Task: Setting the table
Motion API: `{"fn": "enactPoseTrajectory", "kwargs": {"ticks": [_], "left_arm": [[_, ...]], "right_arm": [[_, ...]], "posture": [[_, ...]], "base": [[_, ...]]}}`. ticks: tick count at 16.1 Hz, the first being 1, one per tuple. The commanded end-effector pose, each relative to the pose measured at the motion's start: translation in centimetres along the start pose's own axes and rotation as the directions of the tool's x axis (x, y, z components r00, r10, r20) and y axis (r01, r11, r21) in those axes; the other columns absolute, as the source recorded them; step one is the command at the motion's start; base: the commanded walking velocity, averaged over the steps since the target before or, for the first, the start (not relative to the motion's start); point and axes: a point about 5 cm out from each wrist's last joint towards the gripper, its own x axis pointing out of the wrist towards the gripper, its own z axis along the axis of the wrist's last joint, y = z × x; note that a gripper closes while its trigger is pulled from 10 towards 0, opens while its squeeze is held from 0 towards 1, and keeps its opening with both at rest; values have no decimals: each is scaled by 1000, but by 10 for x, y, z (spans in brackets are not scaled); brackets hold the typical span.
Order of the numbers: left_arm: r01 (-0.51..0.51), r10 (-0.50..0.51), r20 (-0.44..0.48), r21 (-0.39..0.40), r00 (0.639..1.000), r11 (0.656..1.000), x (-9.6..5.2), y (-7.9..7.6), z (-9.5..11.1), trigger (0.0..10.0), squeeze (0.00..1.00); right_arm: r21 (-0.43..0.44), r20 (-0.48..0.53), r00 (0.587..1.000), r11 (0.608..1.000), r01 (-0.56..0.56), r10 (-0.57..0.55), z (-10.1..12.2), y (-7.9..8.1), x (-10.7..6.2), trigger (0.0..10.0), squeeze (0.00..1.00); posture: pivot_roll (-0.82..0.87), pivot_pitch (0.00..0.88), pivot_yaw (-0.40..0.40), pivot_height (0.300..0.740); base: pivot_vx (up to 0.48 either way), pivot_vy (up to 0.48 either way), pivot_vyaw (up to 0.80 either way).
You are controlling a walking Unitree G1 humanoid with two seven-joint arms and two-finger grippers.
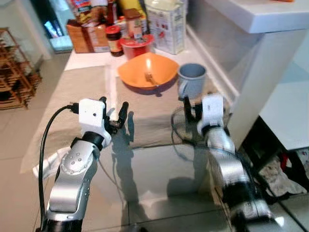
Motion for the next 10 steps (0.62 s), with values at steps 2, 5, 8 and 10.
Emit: {"fn": "enactPoseTrajectory", "kwargs": {"ticks": [2,5,8,10], "left_arm": [[5,-5,4,0,1000,1000,1,-1,3,10000,0],[11,-11,13,-14,1000,1000,5,-4,2,10000,0],[11,-10,20,-17,1000,1000,6,-5,3,10000,0],[10,-10,24,-9,1000,1000,5,-4,5,10000,0]], "right_arm": [[-22,-6,1000,1000,-16,16,2,1,-6,10000,0],[-38,-3,1000,999,-19,19,3,-1,-11,10000,0],[-39,11,999,999,-37,38,10,4,1,10000,0],[-27,20,998,998,-55,55,13,12,8,10000,0]], "posture": [[-29,0,90,740],[-45,0,82,740],[-29,0,84,740],[-8,0,84,740]], "base": [[0,0,0],[0,0,0],[0,0,0],[0,0,0]]}}
